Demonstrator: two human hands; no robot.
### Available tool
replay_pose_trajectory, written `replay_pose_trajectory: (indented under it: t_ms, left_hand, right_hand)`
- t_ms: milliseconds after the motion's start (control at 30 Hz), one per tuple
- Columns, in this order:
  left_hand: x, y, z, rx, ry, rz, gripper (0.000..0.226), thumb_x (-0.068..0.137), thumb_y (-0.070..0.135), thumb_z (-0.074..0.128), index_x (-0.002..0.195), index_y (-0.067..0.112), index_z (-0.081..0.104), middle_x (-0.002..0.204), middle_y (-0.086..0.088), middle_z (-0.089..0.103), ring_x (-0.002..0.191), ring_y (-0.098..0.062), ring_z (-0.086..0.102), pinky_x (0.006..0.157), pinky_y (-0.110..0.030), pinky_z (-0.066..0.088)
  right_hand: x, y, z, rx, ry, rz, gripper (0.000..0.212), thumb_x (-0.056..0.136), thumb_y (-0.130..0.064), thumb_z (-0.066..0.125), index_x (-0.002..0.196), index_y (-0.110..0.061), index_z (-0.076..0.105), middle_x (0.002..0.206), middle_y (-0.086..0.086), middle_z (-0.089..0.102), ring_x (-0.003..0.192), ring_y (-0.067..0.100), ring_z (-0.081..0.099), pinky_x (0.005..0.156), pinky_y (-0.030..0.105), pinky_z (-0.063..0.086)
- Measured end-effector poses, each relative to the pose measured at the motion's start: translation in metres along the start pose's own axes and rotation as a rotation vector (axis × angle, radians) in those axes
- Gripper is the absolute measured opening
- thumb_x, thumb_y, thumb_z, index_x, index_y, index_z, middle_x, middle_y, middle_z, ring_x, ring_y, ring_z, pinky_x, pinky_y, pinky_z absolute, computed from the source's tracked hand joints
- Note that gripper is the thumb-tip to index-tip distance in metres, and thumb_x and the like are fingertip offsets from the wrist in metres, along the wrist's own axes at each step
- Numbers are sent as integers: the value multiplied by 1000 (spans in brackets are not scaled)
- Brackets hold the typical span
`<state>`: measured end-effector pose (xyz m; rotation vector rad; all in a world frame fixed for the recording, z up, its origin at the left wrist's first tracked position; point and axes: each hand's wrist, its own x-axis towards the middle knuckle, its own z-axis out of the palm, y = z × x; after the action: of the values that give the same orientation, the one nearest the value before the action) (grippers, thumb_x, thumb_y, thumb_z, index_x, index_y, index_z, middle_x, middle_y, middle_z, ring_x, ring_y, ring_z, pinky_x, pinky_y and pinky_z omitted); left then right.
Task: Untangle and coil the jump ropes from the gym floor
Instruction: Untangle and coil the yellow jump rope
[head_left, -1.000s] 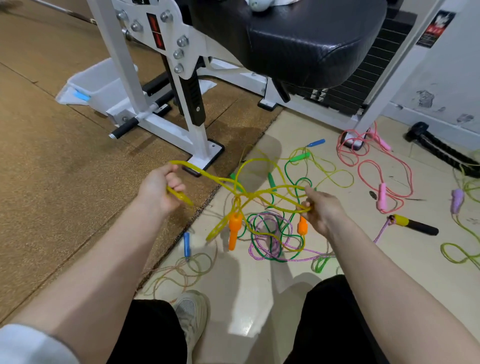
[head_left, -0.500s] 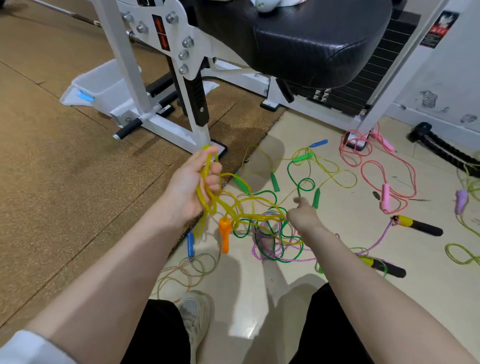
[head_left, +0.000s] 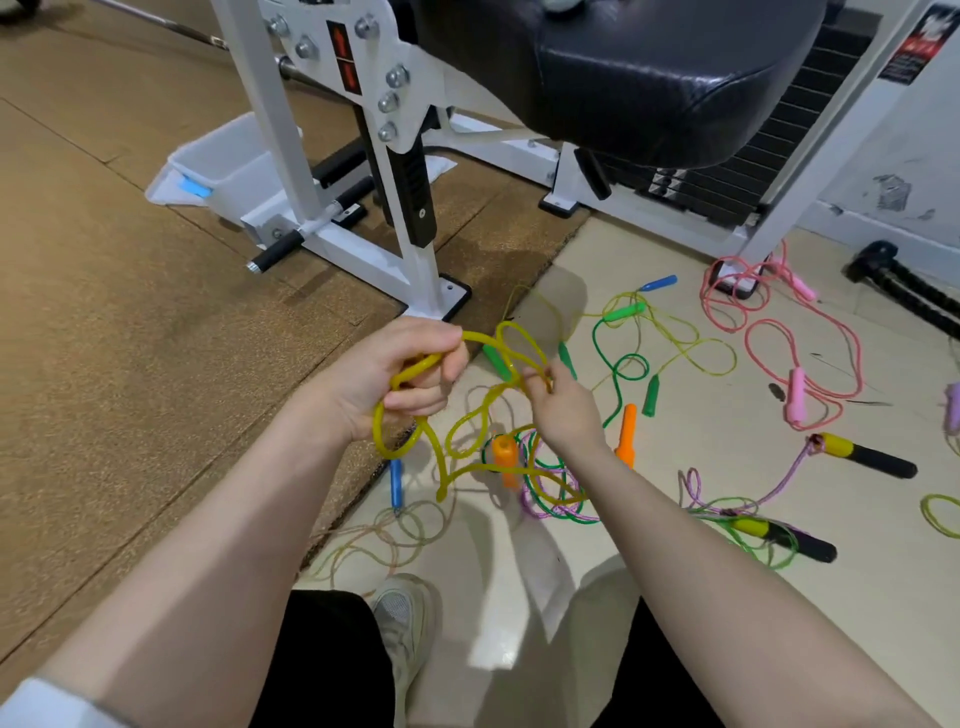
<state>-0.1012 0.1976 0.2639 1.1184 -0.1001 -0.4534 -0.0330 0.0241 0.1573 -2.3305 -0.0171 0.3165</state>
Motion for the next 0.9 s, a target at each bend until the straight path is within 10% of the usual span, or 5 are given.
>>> replay_pose_trajectory:
  t_ms: [267, 400, 533, 767, 900]
  left_hand:
    - [6, -6, -29, 387, 691, -141, 24, 77, 20, 56, 54, 14, 49, 45, 2, 39, 37, -12, 32, 48, -25, 24]
    - [13, -24, -35, 1119, 1111, -434, 23, 87, 24, 54, 107, 16, 60, 108, -14, 56, 107, -32, 50, 88, -37, 38]
    - [26, -41, 2, 1148, 754, 51, 13, 94, 18, 49, 90, 14, 60, 91, -4, 60, 87, -15, 55, 75, -18, 39]
    - [41, -42, 35, -13, 530, -47, 61, 100, 47, 10, 106, 10, 58, 101, -12, 64, 93, -23, 60, 87, -34, 45]
    - [36, -49, 39, 337, 439, -32, 17, 95, 30, 50, 95, 17, 61, 80, 2, 67, 65, -8, 58, 69, -27, 48]
  right_hand:
    - [12, 16, -34, -172, 40, -22, 48, 97, -41, 42, 69, -7, 61, 82, 21, 55, 89, 34, 53, 71, 35, 34]
    - [3, 2, -50, 16, -70, -120, 54, 97, -38, 44, 58, -2, 54, 55, 8, 43, 58, 25, 44, 57, 32, 25]
    - [-5, -23, -52, 370, -136, -55, 49, 96, -39, 47, 54, -13, 49, 39, -4, 32, 33, 6, 29, 40, 22, 23]
    - [-13, -47, -58, 987, -326, 251, 39, 100, -31, 39, 66, -11, 45, 38, -4, 37, 30, 6, 34, 30, 14, 27]
    - [-14, -47, -62, 992, -476, 274, 38, 99, -32, 43, 68, -10, 49, 40, -4, 43, 34, 7, 43, 32, 14, 37]
